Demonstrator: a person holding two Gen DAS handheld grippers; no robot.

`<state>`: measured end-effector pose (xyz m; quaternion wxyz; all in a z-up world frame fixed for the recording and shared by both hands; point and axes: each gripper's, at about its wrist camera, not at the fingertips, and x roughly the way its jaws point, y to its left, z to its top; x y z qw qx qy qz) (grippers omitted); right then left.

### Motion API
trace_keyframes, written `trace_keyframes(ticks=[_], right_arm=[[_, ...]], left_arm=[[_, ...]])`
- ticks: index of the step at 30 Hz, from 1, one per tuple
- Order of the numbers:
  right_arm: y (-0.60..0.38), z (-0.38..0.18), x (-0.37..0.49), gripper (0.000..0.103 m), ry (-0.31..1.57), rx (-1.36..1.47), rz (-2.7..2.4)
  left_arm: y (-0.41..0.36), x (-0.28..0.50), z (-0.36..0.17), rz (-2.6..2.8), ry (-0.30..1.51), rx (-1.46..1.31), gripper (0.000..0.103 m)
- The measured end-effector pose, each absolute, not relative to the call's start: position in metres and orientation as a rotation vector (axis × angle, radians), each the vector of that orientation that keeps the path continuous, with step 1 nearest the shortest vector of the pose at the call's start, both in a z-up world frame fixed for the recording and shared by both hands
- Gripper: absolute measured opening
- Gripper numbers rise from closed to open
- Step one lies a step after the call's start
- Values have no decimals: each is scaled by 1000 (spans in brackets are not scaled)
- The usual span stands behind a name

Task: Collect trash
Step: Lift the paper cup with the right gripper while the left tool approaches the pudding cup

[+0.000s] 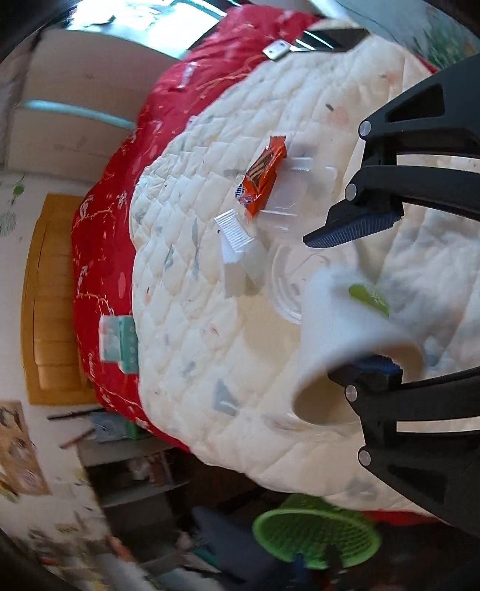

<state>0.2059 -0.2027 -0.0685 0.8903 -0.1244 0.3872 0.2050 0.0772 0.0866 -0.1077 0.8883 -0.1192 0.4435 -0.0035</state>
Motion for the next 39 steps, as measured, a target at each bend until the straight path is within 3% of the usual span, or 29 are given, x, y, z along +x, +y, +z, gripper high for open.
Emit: trace_keyframes(ticks=[1,3,10,17,23,30,34,39], right_arm=[[-203,-69,202,66,799,-270,426],[-204,-70,193,75,785,-292,409],[-222,-69,180,83,894,-113,500],[-240,-71,186,83,1036,210,566],[-254,-106,217,83,1176,499,508],[-252,-136,234,74,1274,671,494],[-256,-129,231,63,1230,685,510],[-258,-96,215,61,1072,534,499]], left_arm=[[85,77,-107,-13,918,-248,97],[81,78,-105,-25,912,-248,97],[82,75,-104,-32,909,-261,97],[89,75,-107,-27,913,-275,97],[84,85,-100,-46,896,-265,97],[62,113,-84,-97,864,-207,97],[47,133,-79,-152,861,-202,97],[21,157,-78,-219,864,-169,97]])
